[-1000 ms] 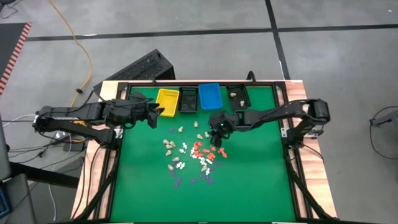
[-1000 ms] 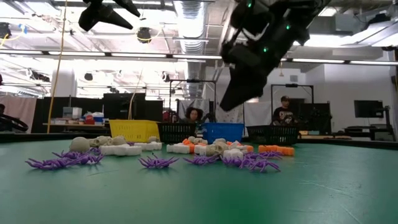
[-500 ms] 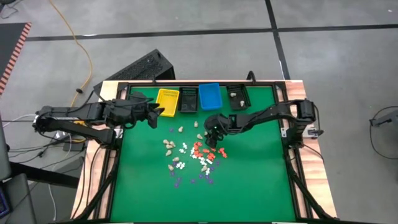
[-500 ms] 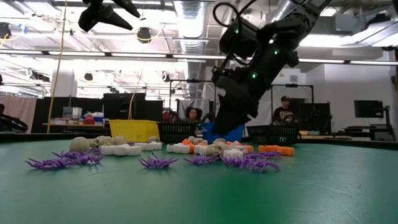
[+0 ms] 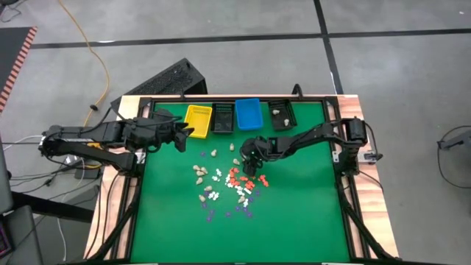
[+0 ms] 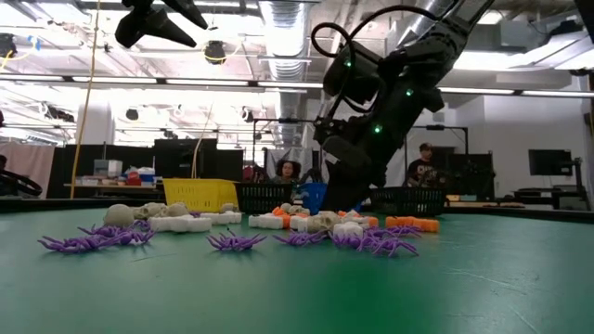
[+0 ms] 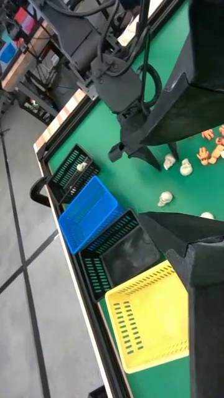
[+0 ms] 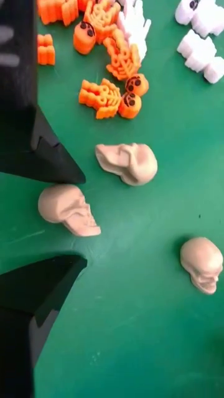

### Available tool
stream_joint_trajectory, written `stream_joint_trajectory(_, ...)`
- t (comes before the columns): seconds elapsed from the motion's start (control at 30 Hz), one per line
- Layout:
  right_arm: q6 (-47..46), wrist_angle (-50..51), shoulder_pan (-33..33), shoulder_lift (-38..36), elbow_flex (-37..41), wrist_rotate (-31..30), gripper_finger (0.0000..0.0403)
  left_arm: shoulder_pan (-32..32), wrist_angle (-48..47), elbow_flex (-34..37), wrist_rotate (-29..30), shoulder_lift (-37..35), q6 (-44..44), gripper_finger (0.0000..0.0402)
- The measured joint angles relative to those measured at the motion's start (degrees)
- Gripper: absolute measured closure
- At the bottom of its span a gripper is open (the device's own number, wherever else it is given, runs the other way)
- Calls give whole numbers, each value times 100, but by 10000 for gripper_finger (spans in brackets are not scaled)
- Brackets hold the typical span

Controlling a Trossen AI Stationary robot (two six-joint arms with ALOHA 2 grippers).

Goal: Sort Halloween decoration
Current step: Put the white skull toy into the right black basket

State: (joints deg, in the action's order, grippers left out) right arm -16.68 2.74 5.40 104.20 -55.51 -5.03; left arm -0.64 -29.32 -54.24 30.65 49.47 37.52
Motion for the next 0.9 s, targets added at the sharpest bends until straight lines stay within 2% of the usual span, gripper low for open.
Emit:
stream_joint_trajectory(0.33, -292, 2, 12, -2, 0, 18, 292, 0, 2, 0, 24, 0, 0, 226)
stream_joint_trajectory(0.67, -752, 89, 21, -140, 15, 79, 282, 0, 4, 0, 33, 0, -2, 226)
stream_joint_trajectory(0.9, -842, 559, 304, -998, 15, 84, 287, 0, 6, 0, 42, 0, -2, 226)
